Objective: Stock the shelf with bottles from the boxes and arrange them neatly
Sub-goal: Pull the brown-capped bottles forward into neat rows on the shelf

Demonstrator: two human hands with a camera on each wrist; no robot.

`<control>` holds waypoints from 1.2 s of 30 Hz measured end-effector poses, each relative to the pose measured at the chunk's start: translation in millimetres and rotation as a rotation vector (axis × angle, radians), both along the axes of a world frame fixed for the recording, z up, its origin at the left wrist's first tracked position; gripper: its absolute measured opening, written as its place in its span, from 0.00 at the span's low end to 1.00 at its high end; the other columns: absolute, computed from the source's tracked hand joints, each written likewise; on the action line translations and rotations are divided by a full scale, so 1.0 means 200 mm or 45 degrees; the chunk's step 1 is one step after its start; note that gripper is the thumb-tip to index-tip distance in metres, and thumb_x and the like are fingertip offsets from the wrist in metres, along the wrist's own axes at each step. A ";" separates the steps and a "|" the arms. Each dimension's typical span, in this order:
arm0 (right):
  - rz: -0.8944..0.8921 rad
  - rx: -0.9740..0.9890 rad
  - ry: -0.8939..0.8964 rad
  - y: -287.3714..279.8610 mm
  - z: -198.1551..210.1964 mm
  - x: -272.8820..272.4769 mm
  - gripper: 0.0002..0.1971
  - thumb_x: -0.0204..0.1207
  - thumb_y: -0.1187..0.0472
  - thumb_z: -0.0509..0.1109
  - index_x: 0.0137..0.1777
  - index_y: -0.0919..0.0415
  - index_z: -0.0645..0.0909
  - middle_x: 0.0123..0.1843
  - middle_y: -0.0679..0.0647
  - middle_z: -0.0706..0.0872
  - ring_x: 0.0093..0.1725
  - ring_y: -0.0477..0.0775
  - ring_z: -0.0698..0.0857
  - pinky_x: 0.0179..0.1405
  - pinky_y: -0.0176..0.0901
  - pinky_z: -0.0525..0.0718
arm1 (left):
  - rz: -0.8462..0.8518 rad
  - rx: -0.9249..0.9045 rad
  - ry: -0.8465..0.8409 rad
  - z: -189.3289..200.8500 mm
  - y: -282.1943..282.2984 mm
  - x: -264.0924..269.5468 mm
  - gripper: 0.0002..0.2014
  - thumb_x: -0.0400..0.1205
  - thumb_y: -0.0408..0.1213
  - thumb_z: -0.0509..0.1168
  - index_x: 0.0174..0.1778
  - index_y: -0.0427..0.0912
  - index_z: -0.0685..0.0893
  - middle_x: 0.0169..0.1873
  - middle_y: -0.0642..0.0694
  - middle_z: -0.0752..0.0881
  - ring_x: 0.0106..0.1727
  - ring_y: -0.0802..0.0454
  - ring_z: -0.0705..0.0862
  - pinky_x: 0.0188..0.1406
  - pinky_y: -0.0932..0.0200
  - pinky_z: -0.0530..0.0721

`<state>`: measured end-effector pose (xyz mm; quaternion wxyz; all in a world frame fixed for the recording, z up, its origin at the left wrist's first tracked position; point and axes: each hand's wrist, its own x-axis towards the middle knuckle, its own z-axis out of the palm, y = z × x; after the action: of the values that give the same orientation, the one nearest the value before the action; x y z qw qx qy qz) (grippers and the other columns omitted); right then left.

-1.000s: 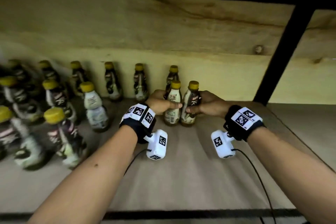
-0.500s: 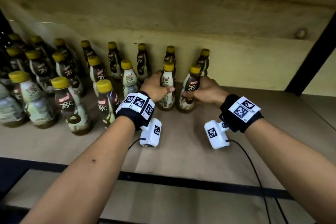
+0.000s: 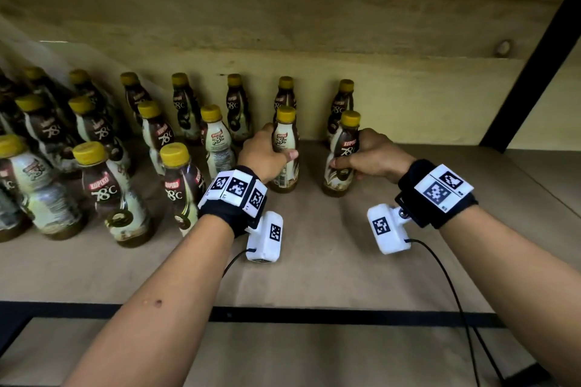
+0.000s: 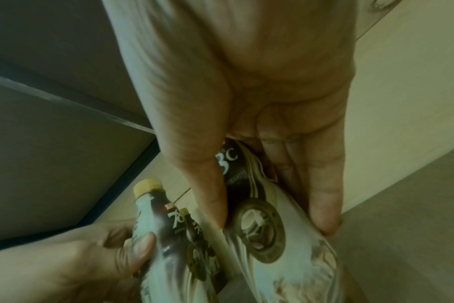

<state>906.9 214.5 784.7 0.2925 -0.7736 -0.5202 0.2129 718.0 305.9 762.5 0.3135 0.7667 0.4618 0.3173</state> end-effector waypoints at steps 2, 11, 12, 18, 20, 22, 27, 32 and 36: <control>0.017 -0.019 0.018 -0.01 0.01 0.02 0.19 0.67 0.56 0.81 0.59 0.54 0.84 0.53 0.52 0.90 0.52 0.54 0.89 0.58 0.54 0.88 | 0.036 0.008 0.007 0.00 0.00 0.00 0.24 0.74 0.43 0.76 0.66 0.46 0.79 0.62 0.45 0.85 0.65 0.44 0.82 0.65 0.50 0.80; 0.089 0.017 0.190 -0.02 0.01 0.05 0.19 0.71 0.68 0.79 0.62 0.60 0.83 0.54 0.56 0.91 0.54 0.55 0.90 0.60 0.57 0.87 | 0.106 -0.099 -0.021 0.00 0.01 0.00 0.21 0.70 0.43 0.79 0.58 0.43 0.87 0.56 0.43 0.89 0.59 0.45 0.86 0.56 0.60 0.80; 0.088 0.015 0.203 -0.02 0.01 0.05 0.19 0.71 0.68 0.78 0.62 0.60 0.83 0.54 0.56 0.91 0.54 0.56 0.90 0.58 0.58 0.88 | 0.119 -0.104 -0.031 -0.01 0.00 0.00 0.22 0.70 0.44 0.80 0.58 0.43 0.87 0.56 0.43 0.89 0.59 0.45 0.86 0.56 0.60 0.80; 0.059 0.070 0.132 0.01 -0.03 0.11 0.33 0.55 0.54 0.81 0.64 0.50 0.79 0.56 0.48 0.89 0.57 0.52 0.88 0.62 0.56 0.86 | 0.166 -0.157 -0.096 -0.02 -0.01 0.02 0.23 0.65 0.47 0.82 0.54 0.45 0.88 0.51 0.44 0.90 0.52 0.45 0.88 0.54 0.46 0.88; 0.079 0.076 0.111 0.03 -0.07 0.17 0.37 0.49 0.48 0.80 0.64 0.47 0.77 0.57 0.46 0.89 0.58 0.51 0.87 0.64 0.55 0.84 | 0.175 -0.159 -0.103 -0.02 -0.01 0.02 0.23 0.65 0.47 0.82 0.55 0.46 0.88 0.51 0.44 0.90 0.52 0.45 0.88 0.53 0.45 0.88; 0.095 0.079 0.118 0.02 -0.08 0.17 0.39 0.47 0.46 0.79 0.64 0.46 0.77 0.58 0.45 0.88 0.59 0.51 0.86 0.65 0.56 0.83 | 0.182 -0.144 -0.102 -0.02 -0.02 0.03 0.24 0.65 0.46 0.82 0.56 0.46 0.87 0.52 0.44 0.90 0.54 0.45 0.88 0.55 0.45 0.87; 0.113 0.063 0.052 -0.02 -0.01 0.12 0.31 0.62 0.56 0.81 0.66 0.49 0.78 0.60 0.47 0.88 0.61 0.52 0.85 0.68 0.56 0.80 | 0.200 -0.125 -0.091 -0.02 -0.04 0.03 0.26 0.67 0.46 0.81 0.60 0.45 0.86 0.56 0.44 0.89 0.58 0.45 0.87 0.61 0.46 0.84; 0.114 0.083 0.029 -0.04 0.00 0.10 0.23 0.69 0.59 0.81 0.64 0.52 0.82 0.58 0.49 0.89 0.57 0.51 0.87 0.66 0.54 0.83 | 0.212 -0.120 -0.055 -0.01 -0.05 0.03 0.27 0.68 0.47 0.80 0.63 0.44 0.84 0.58 0.44 0.88 0.60 0.44 0.86 0.63 0.48 0.83; 0.090 0.076 -0.015 -0.05 0.00 0.08 0.21 0.67 0.55 0.82 0.60 0.51 0.84 0.56 0.49 0.90 0.55 0.51 0.88 0.63 0.54 0.85 | 0.212 -0.096 -0.018 0.00 -0.06 0.03 0.28 0.70 0.46 0.79 0.64 0.43 0.83 0.59 0.43 0.87 0.62 0.43 0.85 0.63 0.50 0.82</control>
<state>923.1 204.4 785.2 0.3045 -0.7469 -0.5551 0.2031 724.6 293.8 761.6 0.3181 0.7110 0.5334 0.3299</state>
